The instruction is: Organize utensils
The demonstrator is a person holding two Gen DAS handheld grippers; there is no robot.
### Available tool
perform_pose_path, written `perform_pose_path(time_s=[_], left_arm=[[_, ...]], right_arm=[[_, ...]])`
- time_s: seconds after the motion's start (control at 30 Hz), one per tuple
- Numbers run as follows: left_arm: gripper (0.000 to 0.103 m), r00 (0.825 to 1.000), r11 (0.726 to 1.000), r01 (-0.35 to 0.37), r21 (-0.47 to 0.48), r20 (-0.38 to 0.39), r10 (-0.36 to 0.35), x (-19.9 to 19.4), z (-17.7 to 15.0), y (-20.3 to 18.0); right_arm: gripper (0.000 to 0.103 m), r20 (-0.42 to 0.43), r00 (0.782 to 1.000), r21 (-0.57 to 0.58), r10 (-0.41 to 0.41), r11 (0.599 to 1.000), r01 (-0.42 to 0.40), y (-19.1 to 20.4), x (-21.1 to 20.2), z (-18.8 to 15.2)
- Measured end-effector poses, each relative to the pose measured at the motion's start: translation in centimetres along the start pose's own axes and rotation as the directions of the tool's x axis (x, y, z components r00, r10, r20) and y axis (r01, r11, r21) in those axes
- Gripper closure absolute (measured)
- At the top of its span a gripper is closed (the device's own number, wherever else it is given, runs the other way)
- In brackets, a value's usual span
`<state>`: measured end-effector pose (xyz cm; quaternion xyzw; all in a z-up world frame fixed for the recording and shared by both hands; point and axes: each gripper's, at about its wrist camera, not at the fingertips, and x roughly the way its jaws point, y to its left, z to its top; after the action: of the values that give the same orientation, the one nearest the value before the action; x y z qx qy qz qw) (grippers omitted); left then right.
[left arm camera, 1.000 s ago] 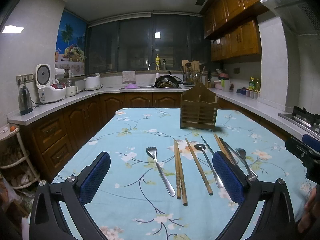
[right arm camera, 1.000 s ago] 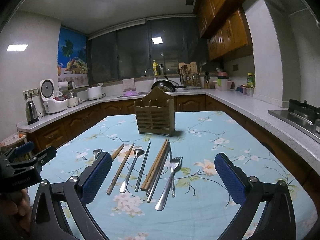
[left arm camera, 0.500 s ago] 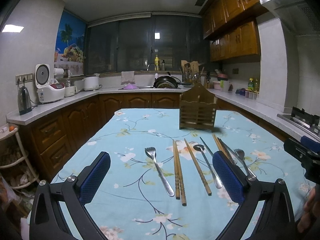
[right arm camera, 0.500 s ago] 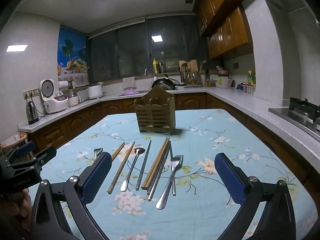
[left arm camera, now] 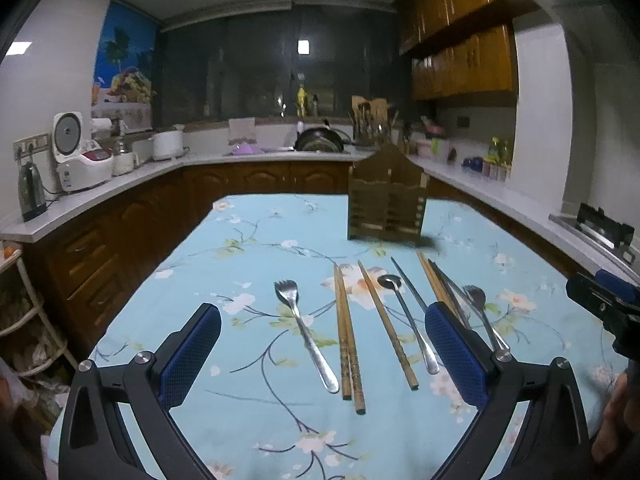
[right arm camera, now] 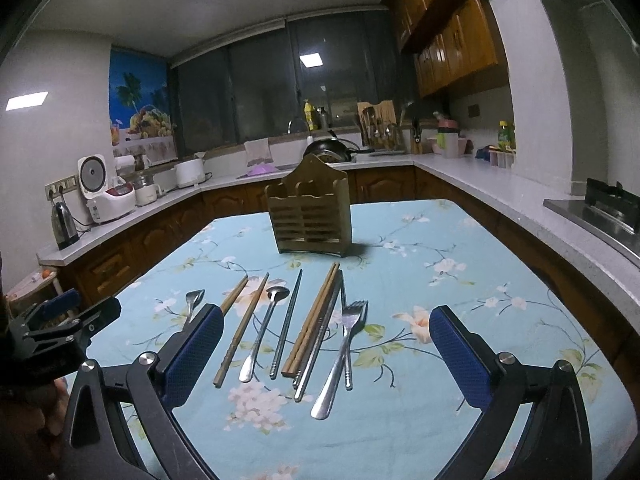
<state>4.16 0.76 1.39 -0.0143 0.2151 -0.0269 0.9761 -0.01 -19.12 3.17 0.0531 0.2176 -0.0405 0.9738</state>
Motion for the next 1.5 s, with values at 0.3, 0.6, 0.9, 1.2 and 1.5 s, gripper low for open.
perform_pose_path(time_s=[0.3,0.6,0.9,1.2,1.5], left_arm=[[0.001,0.99,0.998,0.07,-0.008,-0.12,-0.07,3.8,2.7,-0.3],[0.006,0.95,0.986,0.147,-0.073,-0.268,-0.162,8.8,6.1,0.0],[0.029,0.87,0.968,0.24,-0.07,-0.426,-0.247,15.5,8.8,-1.2],[0.051,0.802,0.966,0.254,-0.043,-0.549,-0.235,22.1,8.5,-3.2],[0.084,0.794,0.968,0.249,0.023,-0.577,-0.191,25.4,8.3,-4.6]], right_arm=[[0.0,-0.108,0.994,0.037,0.012,0.999,-0.009,-1.6,3.2,0.5],[0.004,-0.26,0.963,0.15,0.067,0.988,-0.028,-4.3,8.3,1.9],[0.034,-0.415,0.9,0.22,0.134,0.974,-0.043,-5.8,14.0,1.8],[0.056,-0.534,0.828,0.253,0.17,0.967,-0.036,-6.7,18.6,0.4],[0.092,-0.536,0.818,0.278,0.21,0.958,-0.063,-7.4,19.0,0.4]])
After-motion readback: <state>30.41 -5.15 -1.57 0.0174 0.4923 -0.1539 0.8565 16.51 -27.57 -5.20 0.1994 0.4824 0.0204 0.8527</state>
